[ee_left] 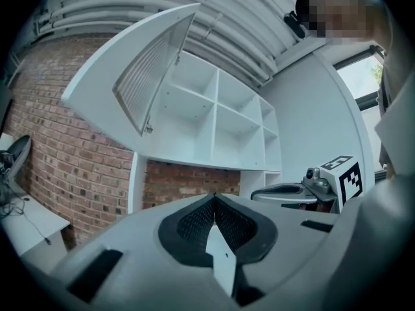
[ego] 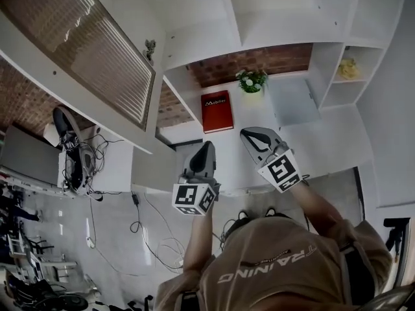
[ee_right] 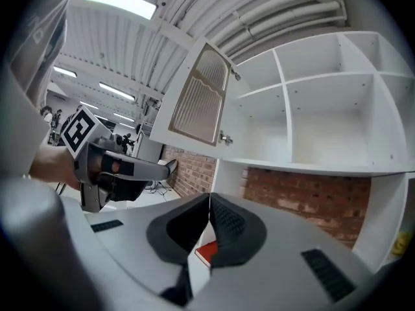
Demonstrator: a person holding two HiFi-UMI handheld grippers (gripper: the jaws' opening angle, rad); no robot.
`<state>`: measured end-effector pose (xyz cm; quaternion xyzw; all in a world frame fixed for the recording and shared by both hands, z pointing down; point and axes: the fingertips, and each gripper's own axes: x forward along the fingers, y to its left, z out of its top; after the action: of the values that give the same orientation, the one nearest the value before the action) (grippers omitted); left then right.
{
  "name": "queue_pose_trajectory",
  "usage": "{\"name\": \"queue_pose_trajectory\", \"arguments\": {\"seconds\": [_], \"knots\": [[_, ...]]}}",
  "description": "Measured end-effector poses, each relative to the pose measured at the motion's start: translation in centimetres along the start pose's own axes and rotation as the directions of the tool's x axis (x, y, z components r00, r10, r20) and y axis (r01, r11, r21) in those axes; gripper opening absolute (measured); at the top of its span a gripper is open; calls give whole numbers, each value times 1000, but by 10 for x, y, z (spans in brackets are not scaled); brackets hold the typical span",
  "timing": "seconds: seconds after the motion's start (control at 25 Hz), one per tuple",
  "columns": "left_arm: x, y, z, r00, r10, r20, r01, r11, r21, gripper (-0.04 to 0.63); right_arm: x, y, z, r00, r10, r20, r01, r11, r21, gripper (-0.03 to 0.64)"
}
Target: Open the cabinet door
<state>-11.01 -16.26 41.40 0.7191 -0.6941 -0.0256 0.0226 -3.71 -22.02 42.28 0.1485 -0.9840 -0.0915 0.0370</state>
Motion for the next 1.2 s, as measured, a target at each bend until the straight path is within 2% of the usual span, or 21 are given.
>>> {"name": "queue_pose_trajectory", "arguments": {"seconds": [0.2,0.4,0.6,0.8,0.96,1.2], "knots": [[-8,5,9,1000,-1,16,1,1000,-7,9,5,5,16,1000,7,25,-8,999,32,14],[-6,8,18,999,-17,39,17,1000,0,9,3,-12,32,997,-51,58,50,999,19,14],[-5,21,9,1000,-15,27,15,1000,-12,9,0,-21,12,993,-109,37,107,993,41,14],[0,24,-7,999,-34,-1,34,999,-36,9,2,-9,5,994,-103,27,101,993,66,14],[10,17,-7,998,-70,-4,70,997,-40,9,-1,-16,4,992,-125,23,123,990,65,14],[18,19,-7,998,-67,15,68,996,-55,9,-3,-21,4,993,-120,20,119,990,72,14]]}}
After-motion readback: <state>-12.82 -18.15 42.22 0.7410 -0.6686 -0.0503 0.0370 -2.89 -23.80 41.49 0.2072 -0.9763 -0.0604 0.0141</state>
